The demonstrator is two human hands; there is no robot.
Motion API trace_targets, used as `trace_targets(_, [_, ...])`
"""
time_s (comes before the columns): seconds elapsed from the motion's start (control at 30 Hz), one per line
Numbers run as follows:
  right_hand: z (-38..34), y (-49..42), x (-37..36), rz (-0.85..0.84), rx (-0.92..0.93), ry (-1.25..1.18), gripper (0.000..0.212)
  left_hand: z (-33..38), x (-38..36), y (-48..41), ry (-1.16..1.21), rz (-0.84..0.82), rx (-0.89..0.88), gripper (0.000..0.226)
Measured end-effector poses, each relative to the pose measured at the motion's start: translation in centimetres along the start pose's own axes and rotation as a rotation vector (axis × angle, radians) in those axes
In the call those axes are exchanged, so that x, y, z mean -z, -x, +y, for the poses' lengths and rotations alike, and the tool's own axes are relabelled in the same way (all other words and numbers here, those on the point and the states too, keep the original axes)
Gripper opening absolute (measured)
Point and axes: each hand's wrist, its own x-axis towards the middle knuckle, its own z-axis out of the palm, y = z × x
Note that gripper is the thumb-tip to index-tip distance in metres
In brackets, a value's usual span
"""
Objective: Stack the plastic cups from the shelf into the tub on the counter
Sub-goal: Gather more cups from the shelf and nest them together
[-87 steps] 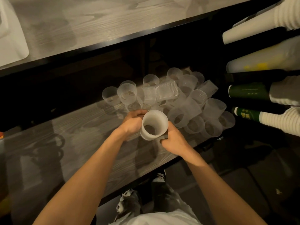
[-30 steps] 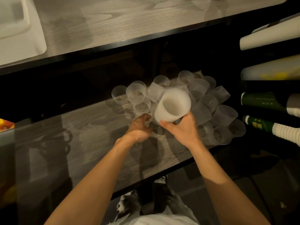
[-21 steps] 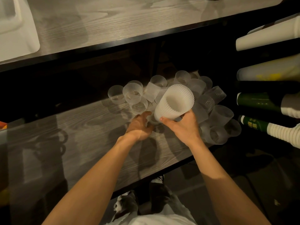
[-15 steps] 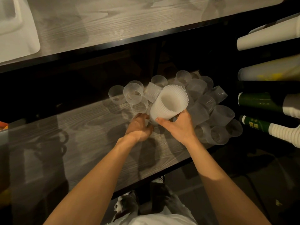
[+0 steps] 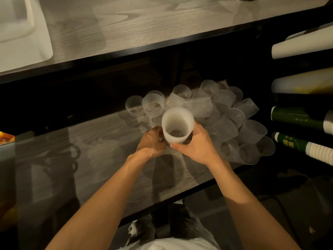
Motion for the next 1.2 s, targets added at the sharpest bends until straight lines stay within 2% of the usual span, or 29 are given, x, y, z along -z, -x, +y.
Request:
trace_targets(0.13, [1.4,0.1,-0.9,-0.081,-0.134,0.046,0.075,-0.5,0.6,0.2,0.016,0.040,-0.028,0.017])
trace_targets(0.23, [1.6,0.0,-1.4,-0.107,-0.175,-0.003,0.070,-1.2,1.2,0.1,0.112,0.313,0.016,0.016])
trace_targets(0.33, [1.4,-0.3,-1.3,-0.136,-0.185,-0.071,0.075,-0.9,2.7,-0.3,0.105,0.519,-0.027,0.025])
trace_targets(0.4, [1.2,-0.5,-1.2,-0.133,-0.192,-0.101,0.078,-0.5,3.8,-1.1,0.078,0.569,-0.039,0.043])
trace_targets(0.57, [0.3,-0.8,-1.4,-0.066,-0.185,-0.133,0.080,0.2,5.6,-3.3,0.092,0.439,-0.029,0.097])
trace_targets(0.67, [-0.2,-0.9,-1.3,-0.020,-0.171,-0.172,0.081,0.6,5.7,-4.2,0.076,0.361,-0.051,0.112])
trace_targets(0.73, [-0.7,-1.1,-0.9,-0.001,-0.165,-0.204,0.084,0.8,5.6,-4.8,0.054,0.344,-0.051,0.111])
trace_targets(0.9, [-1.0,-1.8,0.2,0.072,-0.167,-0.296,0.088,0.8,5.5,-5.1,0.019,0.415,-0.122,0.085])
trace_targets(1.07, [-1.2,-2.3,0.7,0.129,-0.178,-0.299,0.080,0.6,4.8,-3.3,0.141,0.408,-0.163,0.085])
trace_targets(1.2, [-1.5,-2.5,1.0,0.137,-0.164,-0.282,0.082,0.3,4.2,-2.8,0.144,0.350,-0.198,0.084])
